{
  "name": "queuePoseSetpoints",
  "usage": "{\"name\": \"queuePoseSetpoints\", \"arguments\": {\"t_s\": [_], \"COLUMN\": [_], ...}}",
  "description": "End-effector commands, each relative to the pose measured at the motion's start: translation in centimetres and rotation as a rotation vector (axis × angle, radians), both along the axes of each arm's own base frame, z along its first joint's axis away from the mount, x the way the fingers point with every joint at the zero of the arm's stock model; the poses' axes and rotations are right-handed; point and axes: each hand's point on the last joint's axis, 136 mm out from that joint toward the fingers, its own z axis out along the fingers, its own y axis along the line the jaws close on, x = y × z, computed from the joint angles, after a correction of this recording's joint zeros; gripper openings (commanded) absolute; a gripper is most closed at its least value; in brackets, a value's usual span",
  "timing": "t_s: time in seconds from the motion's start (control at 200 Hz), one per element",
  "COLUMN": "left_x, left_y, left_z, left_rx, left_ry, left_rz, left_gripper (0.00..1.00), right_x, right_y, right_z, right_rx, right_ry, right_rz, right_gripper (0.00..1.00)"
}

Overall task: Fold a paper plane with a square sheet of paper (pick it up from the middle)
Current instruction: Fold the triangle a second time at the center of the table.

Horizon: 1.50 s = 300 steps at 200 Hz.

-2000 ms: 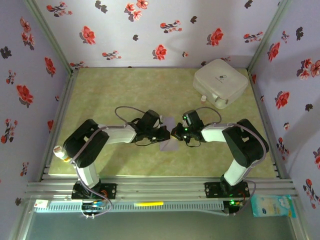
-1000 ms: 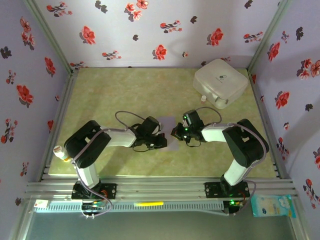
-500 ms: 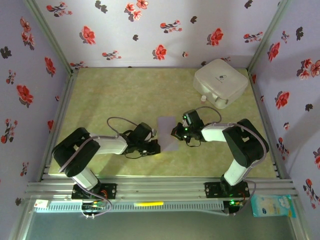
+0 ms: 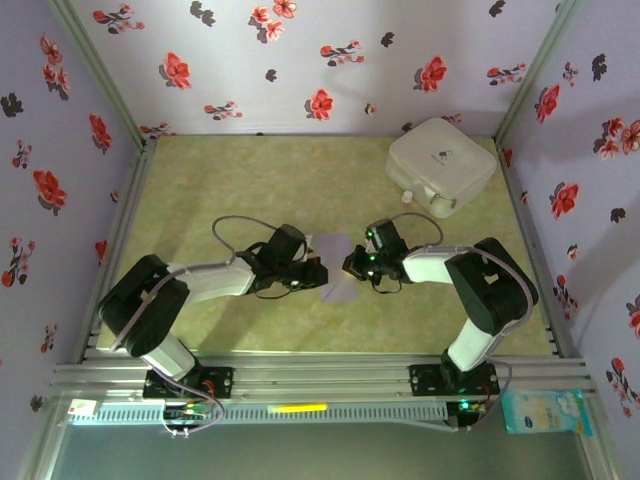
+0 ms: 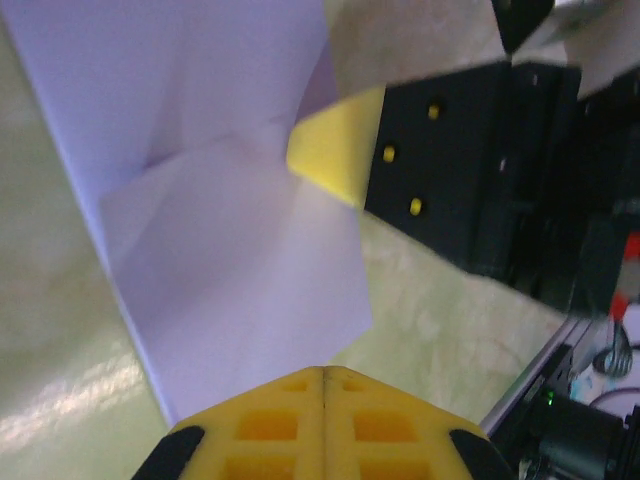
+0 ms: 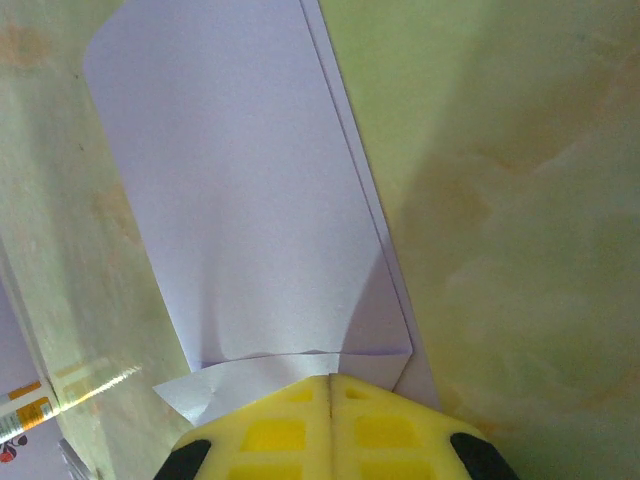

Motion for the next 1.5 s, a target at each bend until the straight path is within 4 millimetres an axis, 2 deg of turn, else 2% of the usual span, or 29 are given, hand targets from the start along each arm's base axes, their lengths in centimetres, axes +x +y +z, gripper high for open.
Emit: {"name": "queuePoseSetpoints", "arguments": {"t_s": [0.0,0.295,0.405,0.52,0.645,0.8,0.915,1.015,1.285,1.495], "left_x": [0.4,-1.4,-2.0,-2.3,-2.3,-2.3,-2.3,-2.4,-2.8,-3.1], "left_y": [-0.2,1.8,2.8,3.1,3.2,3.1,3.2,3.3,3.5,3.5], "left_z": [-2.0,-6.8,-7.9,-8.5,-8.7,-8.6,-8.6,-8.7,-8.9,-9.1], "left_rx": [0.044,0.133,0.152,0.155,0.159,0.162,0.169,0.177,0.19,0.196], "left_ry": [0.019,0.116,0.133,0.143,0.143,0.143,0.142,0.144,0.151,0.155], "left_rz": [-0.015,0.007,0.026,0.035,0.039,0.037,0.03,0.024,0.012,0.004], "left_gripper": [0.0,0.0,0.0,0.0,0.0,0.0,0.0,0.0,0.0,0.0], "right_x": [-0.9,-0.2,0.3,-0.2,-1.5,-3.1,-3.8,-3.2,0.2,2.6], "right_y": [-2.5,-1.4,-0.2,0.7,2.3,3.0,2.0,0.7,-0.8,-2.9], "right_z": [-2.4,-0.5,1.8,3.6,3.0,0.5,-1.6,-2.4,-1.1,-1.2], "right_rx": [-0.124,-0.064,-0.011,-0.016,0.019,0.027,-0.03,-0.078,-0.015,0.009], "right_ry": [0.067,0.01,-0.056,-0.104,-0.066,0.005,0.051,0.055,0.011,0.0], "right_rz": [-0.051,-0.016,0.01,0.048,0.097,0.109,0.094,0.06,-0.039,-0.13], "right_gripper": [0.0,0.0,0.01,0.02,0.02,0.0,0.0,0.0,0.0,0.0]}}
